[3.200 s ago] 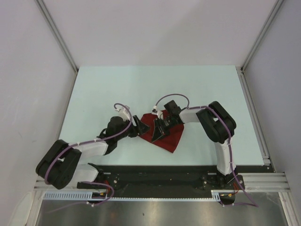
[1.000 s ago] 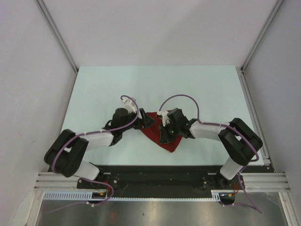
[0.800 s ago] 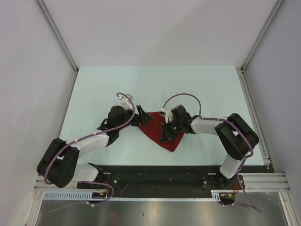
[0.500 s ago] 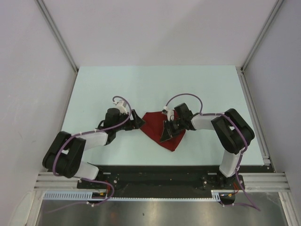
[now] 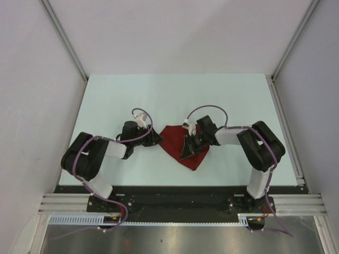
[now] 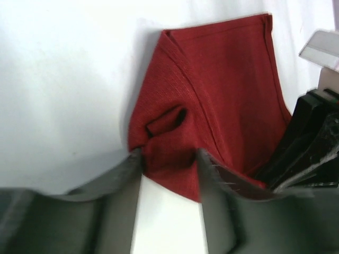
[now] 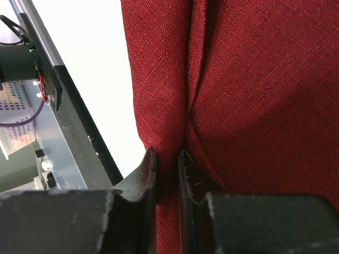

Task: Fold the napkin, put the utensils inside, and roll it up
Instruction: Roll the napkin with the utensil

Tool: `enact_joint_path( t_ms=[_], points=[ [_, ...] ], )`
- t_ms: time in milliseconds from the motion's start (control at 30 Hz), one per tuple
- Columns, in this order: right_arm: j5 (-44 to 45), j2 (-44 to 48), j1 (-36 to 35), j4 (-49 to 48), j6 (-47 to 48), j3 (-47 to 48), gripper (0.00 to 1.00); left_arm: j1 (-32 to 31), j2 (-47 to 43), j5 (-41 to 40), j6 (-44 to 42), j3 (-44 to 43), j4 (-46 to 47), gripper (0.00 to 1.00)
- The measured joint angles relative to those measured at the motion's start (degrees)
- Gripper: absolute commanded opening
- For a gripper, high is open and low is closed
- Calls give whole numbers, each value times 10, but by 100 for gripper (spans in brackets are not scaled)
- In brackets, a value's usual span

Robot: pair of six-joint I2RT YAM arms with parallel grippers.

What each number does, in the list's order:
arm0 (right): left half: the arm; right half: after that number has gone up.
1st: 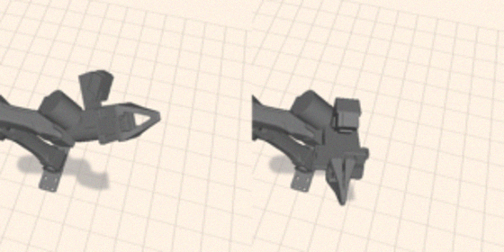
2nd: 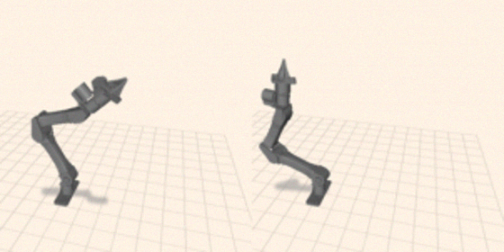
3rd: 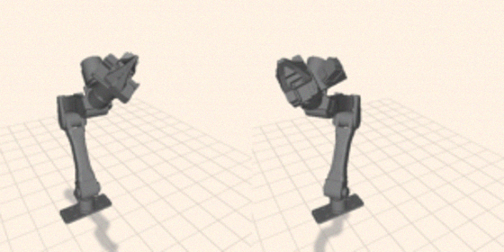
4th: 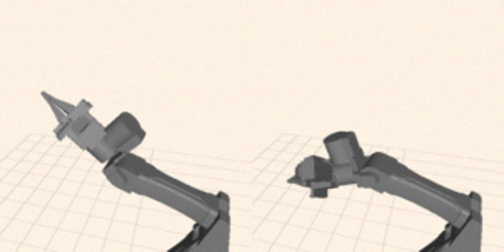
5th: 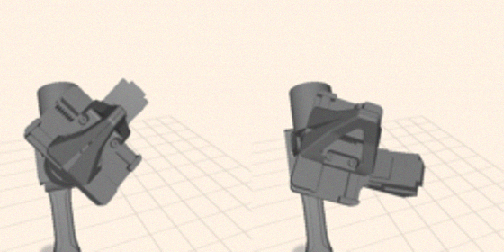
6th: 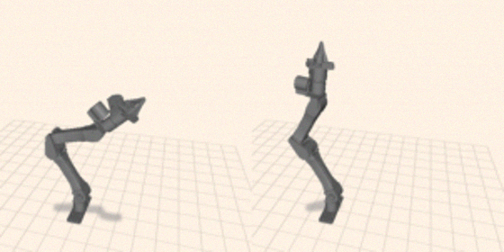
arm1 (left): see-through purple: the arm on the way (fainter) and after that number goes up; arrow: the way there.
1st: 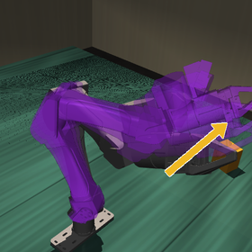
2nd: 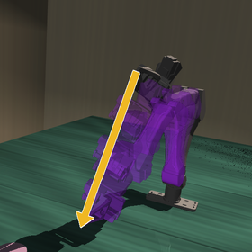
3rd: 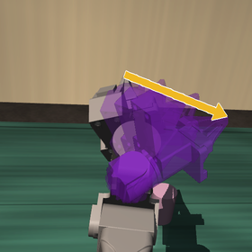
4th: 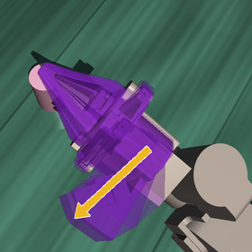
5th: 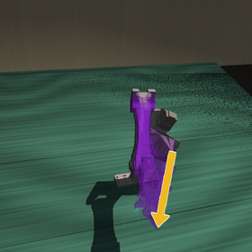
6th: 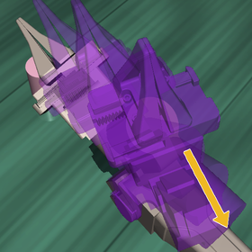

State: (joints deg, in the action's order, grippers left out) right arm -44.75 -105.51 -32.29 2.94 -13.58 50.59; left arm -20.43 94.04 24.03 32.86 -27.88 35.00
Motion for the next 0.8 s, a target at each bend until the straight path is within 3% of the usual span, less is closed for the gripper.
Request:
enact_joint_path(
  t_ms=[100,200,300,400,633,800],
  points=[
    [-3,-3,1,5,0,4,6,4,16,1,2,0,14,15],
    [5,-3,1,25,1,15,19,5,25,4,6,0,30,0],
    [20,-2,-2,54,2,29,39,6,30,8,6,-7,31,0],
    [46,8,-8,92,6,50,52,5,30,16,6,-15,19,0],
    [248,80,-34,184,38,115,59,4,30,20,6,-31,-15,0],
    [429,134,-151,188,46,130,59,4,30,23,6,-42,-38,0]
  ],
)
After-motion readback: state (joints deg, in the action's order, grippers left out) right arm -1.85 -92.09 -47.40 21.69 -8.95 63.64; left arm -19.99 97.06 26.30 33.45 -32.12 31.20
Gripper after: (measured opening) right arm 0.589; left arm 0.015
